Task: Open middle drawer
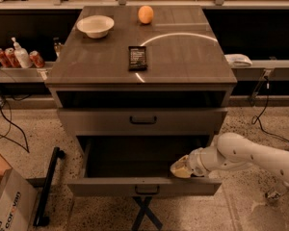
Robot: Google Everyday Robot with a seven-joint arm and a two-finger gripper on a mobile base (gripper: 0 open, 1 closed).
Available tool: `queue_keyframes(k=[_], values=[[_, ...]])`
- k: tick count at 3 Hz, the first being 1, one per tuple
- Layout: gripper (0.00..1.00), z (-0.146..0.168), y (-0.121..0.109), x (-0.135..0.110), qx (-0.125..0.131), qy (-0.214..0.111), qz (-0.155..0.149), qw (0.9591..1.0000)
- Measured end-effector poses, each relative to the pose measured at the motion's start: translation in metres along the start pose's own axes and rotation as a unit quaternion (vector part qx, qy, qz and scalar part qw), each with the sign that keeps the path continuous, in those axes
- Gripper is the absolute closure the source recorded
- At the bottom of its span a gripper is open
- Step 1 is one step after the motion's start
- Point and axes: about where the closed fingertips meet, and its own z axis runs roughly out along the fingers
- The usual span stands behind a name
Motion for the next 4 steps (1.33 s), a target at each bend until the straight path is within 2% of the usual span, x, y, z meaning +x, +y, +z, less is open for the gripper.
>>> queue_keyframes(k=[1, 2, 3, 4], values=[[0.6, 0.004, 0.0, -0.004, 0.006, 0.022, -0.014, 0.9997], [0.31, 0.005, 0.013, -0.001, 0.006, 0.071, -0.034, 0.9969], [0.06, -0.003, 0.03, 0.003, 0.001, 0.111, -0.053, 0.9924], [0.0, -0.004, 0.053, 0.01, -0.022, 0.154, -0.074, 0.985]])
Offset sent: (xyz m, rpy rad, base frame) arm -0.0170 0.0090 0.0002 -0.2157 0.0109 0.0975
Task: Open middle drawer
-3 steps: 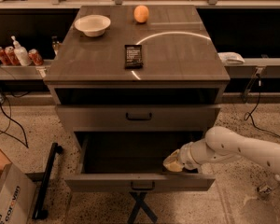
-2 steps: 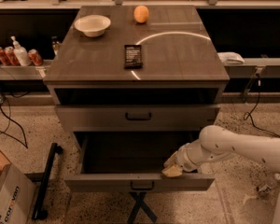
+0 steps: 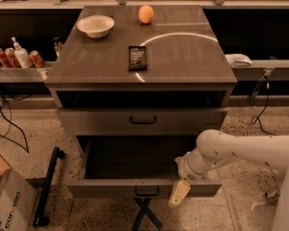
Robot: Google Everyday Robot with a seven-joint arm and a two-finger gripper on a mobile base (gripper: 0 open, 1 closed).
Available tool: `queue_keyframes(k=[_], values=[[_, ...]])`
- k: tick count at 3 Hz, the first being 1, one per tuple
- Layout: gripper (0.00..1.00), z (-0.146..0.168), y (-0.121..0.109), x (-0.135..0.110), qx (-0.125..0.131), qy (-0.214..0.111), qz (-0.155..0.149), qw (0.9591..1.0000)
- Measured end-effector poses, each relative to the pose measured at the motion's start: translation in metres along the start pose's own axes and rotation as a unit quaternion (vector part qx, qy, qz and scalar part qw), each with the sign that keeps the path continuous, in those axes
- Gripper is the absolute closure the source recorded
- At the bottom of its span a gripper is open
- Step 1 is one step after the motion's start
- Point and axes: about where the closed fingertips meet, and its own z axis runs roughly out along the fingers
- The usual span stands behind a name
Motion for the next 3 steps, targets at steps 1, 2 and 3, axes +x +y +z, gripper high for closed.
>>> queue_keyframes(k=[1, 2, 3], values=[[0.0, 0.009, 0.023, 0.012, -0.027, 0.034, 0.0, 0.999], [0.01, 0.031, 0.032, 0.04, -0.049, 0.046, 0.037, 0.997], [0.22, 0.043, 0.03, 0.053, -0.057, 0.04, 0.057, 0.9959]])
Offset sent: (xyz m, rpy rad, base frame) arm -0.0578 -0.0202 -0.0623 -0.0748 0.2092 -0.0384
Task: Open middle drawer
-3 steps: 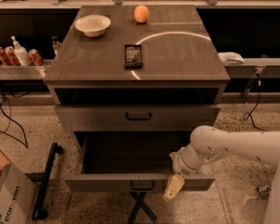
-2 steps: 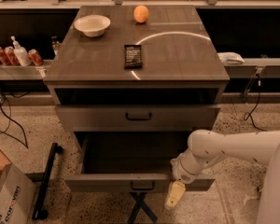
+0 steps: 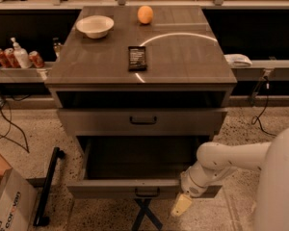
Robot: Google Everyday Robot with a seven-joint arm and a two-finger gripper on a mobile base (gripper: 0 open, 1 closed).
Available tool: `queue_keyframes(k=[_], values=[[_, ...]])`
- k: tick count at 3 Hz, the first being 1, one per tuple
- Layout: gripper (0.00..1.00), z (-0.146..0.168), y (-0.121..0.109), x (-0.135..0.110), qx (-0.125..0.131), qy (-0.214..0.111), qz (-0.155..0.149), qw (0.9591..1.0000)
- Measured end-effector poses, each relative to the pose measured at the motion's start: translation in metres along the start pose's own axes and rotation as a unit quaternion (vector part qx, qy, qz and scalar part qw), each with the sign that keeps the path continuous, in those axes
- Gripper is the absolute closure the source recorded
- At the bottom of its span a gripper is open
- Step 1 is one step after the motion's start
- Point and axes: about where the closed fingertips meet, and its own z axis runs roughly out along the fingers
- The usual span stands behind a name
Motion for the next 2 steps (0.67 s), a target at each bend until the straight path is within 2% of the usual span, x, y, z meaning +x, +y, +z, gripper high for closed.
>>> queue_keyframes(k=[1, 2], values=[[0.47, -0.0037, 0.0012, -0.0013, 0.0, 0.0, 0.0, 1.0], [0.42, -0.0041, 0.0014, -0.0014, 0.0, 0.0, 0.0, 1.0]])
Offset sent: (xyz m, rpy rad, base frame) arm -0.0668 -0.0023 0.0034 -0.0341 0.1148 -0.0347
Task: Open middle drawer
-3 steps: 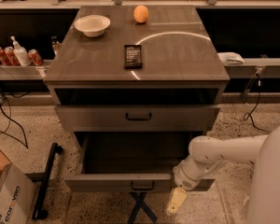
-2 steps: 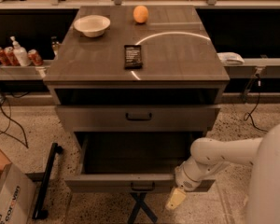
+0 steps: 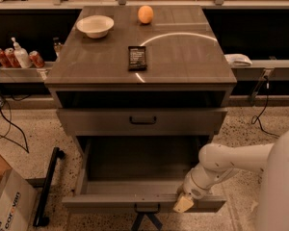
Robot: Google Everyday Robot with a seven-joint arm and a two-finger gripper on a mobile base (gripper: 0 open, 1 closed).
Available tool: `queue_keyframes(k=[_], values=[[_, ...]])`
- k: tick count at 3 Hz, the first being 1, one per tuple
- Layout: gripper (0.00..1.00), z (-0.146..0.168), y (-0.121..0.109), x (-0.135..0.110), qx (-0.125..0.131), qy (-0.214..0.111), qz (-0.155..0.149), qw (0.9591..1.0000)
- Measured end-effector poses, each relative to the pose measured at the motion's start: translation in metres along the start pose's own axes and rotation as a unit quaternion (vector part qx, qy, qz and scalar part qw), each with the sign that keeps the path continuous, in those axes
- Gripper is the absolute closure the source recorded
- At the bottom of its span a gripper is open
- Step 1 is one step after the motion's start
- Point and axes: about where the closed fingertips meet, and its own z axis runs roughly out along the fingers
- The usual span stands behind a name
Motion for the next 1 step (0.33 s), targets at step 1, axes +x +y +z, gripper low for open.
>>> queue_keyframes(k=[1], values=[[0.21, 0.0026, 0.0234, 0.0147, -0.015, -0.001, 0.041, 0.999]])
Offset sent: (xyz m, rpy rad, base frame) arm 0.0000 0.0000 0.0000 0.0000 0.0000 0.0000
